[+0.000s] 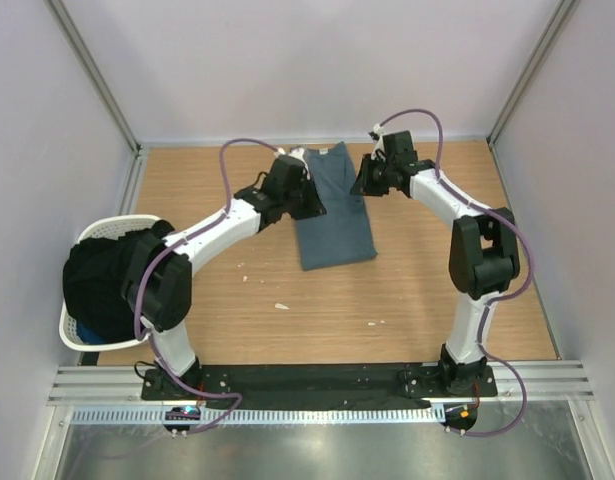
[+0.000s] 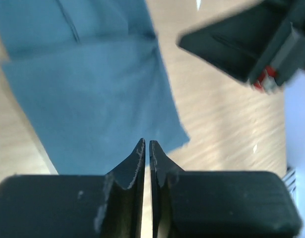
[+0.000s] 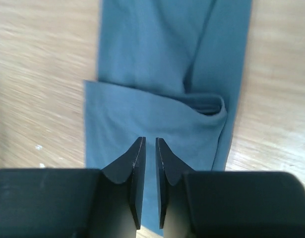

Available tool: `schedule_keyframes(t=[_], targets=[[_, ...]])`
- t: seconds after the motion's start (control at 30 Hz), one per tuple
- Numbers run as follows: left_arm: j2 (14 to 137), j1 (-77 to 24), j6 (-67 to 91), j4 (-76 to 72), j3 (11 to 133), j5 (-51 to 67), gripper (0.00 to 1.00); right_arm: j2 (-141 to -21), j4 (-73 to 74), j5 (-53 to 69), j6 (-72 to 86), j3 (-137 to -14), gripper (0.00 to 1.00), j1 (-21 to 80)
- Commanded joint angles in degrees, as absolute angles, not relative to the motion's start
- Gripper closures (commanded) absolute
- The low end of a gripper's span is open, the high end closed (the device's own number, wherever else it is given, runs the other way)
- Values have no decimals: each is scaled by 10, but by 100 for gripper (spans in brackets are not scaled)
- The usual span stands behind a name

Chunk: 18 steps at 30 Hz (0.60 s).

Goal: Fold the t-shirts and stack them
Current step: Fold the tshirt

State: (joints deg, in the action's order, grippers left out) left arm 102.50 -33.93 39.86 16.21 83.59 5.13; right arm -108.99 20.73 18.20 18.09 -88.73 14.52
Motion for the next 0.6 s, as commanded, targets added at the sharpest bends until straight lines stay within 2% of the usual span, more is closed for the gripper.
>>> schedule_keyframes(t=[0.0, 0.27, 0.57], targets=[[1033, -352, 430, 153, 782, 46, 95, -1126, 195, 169, 185, -875, 81, 144], [1036, -356, 429, 148, 706, 38, 98, -1212, 200, 109, 180, -940, 81, 144], [1072, -356, 411, 151, 681, 30, 100, -1247, 140, 75, 236, -936, 80, 144]])
